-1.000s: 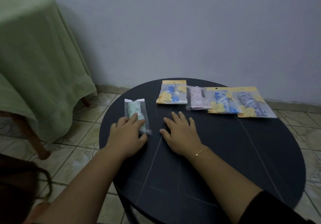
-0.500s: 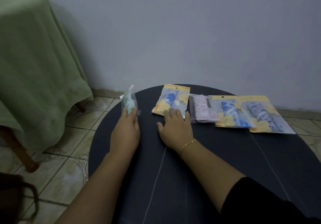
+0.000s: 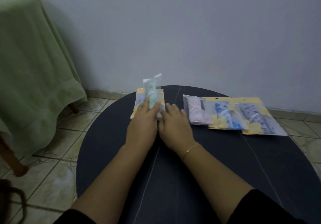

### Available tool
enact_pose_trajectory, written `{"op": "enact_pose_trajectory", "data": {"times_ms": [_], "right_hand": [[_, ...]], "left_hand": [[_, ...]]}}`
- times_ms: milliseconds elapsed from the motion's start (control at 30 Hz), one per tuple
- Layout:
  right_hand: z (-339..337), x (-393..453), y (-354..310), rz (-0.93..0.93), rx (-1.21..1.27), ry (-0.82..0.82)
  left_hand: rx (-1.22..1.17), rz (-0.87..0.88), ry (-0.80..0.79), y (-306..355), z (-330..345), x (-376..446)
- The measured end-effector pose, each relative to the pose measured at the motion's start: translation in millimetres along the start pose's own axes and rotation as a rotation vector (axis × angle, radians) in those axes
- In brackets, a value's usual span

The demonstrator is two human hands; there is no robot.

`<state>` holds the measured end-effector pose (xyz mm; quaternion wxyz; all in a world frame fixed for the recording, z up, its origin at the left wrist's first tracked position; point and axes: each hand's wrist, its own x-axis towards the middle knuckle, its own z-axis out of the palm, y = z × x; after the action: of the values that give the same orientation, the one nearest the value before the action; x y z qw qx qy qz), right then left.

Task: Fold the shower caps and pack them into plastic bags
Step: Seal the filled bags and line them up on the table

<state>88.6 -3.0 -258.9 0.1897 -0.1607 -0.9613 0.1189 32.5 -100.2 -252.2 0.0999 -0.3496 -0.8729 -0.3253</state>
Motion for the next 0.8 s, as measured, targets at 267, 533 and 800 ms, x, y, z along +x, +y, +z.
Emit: {"op": "enact_pose_trajectory", "data": {"times_ms": [267,533,800], "right_hand": [[-43,-17,77,0.342,-0.315,-0.077],[-48,-27,103,0.384,-0.311,-0.143],[-55,-31,115,0.431,-0.334,-0.239]], "left_hand": [[0.219,0.138,-0.166,49,42,18],[0.357,0.157,-0.283,50,60,18],[0.335,0.166,-0.321,70,63,14]]}}
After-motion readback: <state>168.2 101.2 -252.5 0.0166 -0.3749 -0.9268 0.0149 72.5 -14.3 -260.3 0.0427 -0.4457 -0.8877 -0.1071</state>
